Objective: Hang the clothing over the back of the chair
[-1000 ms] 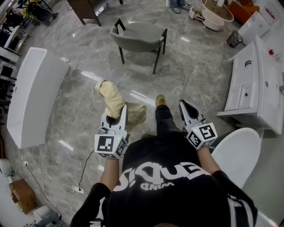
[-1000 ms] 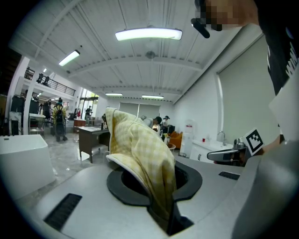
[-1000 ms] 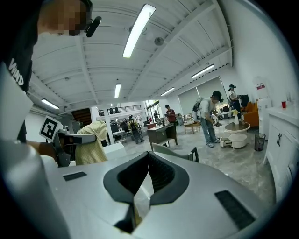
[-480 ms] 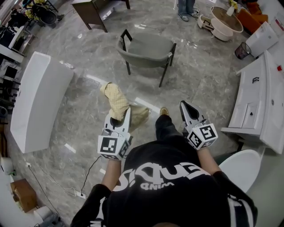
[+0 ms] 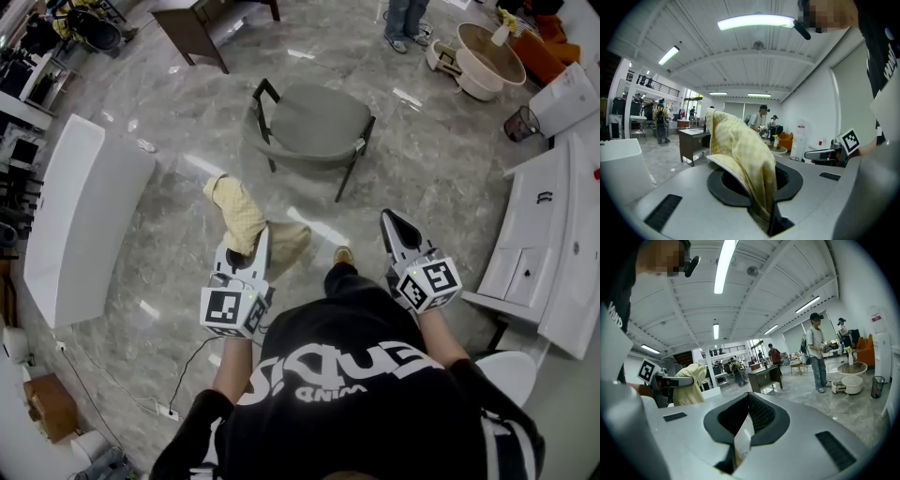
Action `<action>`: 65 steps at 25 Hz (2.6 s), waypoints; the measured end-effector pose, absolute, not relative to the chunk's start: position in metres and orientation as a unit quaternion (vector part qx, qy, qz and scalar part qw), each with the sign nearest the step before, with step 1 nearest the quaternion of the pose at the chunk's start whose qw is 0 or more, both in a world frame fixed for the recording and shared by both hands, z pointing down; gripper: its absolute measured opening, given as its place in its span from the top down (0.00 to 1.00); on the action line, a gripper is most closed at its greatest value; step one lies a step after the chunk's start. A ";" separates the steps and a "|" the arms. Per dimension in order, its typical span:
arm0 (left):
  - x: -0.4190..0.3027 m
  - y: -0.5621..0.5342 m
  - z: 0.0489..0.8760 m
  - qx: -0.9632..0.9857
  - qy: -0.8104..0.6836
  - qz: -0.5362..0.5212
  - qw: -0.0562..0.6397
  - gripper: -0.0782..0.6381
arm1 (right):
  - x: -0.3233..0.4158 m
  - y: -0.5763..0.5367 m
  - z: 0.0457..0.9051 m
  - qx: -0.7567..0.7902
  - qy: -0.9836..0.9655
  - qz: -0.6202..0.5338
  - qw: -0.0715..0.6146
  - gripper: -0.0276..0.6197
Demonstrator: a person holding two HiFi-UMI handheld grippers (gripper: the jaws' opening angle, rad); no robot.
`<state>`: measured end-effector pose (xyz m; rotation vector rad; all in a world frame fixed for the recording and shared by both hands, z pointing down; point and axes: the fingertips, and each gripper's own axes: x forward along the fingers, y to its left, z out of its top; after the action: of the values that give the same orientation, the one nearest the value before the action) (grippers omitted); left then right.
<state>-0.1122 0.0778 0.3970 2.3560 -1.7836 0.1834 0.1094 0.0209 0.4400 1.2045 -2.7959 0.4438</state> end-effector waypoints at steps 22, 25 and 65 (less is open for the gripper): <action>-0.131 -0.051 0.380 0.786 -0.609 0.063 0.079 0.78 | 0.069 -0.115 0.429 0.349 -0.925 0.145 0.030 0.94; -0.137 -0.064 0.381 0.794 -0.598 0.063 0.086 0.78 | 0.062 -0.125 0.429 0.356 -0.923 0.146 0.030 0.94; -0.148 -0.222 0.407 0.833 -0.538 0.101 0.079 0.78 | 0.033 -0.218 0.427 0.369 -0.917 0.147 0.027 0.94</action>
<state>-0.1484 -0.2220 0.4070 2.4936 -1.6105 0.3023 0.0329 -0.2177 0.4270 1.1397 -2.8336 0.4555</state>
